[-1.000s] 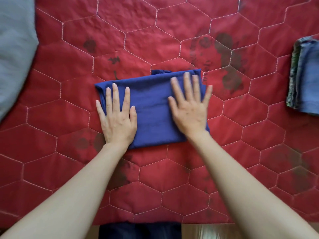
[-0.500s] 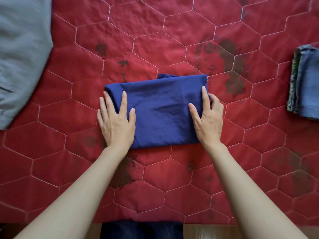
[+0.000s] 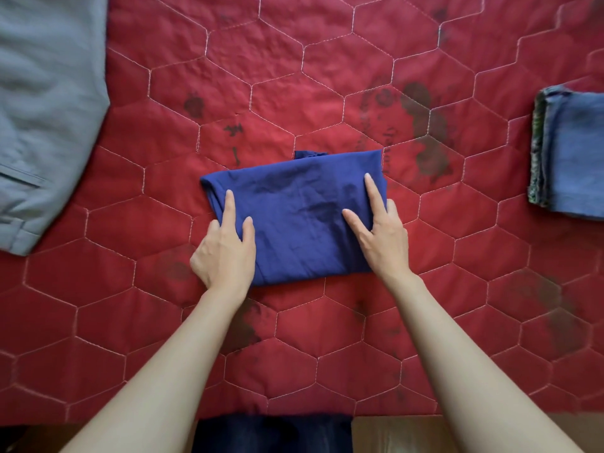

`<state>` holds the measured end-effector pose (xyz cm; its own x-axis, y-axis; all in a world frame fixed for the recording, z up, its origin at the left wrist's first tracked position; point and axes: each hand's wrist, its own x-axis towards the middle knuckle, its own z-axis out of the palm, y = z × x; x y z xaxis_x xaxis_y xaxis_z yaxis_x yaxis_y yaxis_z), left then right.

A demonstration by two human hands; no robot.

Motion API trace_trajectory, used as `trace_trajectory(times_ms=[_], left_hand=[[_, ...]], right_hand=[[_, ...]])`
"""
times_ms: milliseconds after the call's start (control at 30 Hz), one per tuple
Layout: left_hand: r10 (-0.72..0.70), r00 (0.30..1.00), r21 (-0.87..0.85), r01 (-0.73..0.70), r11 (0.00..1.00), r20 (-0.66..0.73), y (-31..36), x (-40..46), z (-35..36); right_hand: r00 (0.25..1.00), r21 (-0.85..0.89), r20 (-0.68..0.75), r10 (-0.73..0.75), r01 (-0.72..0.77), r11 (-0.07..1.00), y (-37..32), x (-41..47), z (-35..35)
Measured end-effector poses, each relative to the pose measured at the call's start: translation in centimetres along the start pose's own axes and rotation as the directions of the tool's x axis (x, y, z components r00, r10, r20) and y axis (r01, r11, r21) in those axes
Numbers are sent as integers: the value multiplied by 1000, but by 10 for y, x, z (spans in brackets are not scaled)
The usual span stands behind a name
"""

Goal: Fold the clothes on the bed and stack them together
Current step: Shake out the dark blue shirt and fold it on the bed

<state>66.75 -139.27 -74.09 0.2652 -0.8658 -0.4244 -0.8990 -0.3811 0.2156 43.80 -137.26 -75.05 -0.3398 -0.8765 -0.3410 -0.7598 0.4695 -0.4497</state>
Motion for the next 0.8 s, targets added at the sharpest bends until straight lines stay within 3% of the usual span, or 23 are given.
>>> trace_trajectory(times_ms=[167,433,800], left_hand=[[18,996,-109,-28,994,-88,-11,-16,10],[162,960,-246,-218,944,-227,-7,-21,24],[332,896,-289,-415,863,-296,121,-100,45]], right_hand=[[999,73,-34,9,-7,997,-3,-19,9],[981,48,-192,-32,42,998,15,-35,2],[926,72,-359,-121,156,985,120,-37,-106]])
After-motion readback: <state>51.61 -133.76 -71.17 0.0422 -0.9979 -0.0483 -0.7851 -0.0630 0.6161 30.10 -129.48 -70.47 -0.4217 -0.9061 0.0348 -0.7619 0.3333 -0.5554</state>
